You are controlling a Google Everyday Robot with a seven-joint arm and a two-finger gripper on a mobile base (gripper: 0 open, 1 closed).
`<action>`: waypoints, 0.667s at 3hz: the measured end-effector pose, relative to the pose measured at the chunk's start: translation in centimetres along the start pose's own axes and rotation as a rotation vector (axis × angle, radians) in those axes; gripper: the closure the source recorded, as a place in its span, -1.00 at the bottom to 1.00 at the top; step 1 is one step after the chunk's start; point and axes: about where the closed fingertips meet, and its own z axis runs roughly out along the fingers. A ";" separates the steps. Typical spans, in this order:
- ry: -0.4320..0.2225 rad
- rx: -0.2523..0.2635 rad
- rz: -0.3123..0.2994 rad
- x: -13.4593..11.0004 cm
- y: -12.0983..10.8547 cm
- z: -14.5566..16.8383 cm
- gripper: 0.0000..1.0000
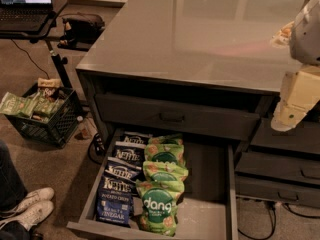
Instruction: Pick blue chip bag from middle drawer and place on counter
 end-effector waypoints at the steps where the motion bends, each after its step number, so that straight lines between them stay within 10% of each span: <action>1: -0.004 0.004 0.000 -0.3 0.1 0.4 -1.00; 2: 0.013 -0.025 -0.021 -1.8 0.8 3.1 -1.00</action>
Offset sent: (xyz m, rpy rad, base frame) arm 0.0092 0.0482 -0.0709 -0.0364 0.0965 0.0558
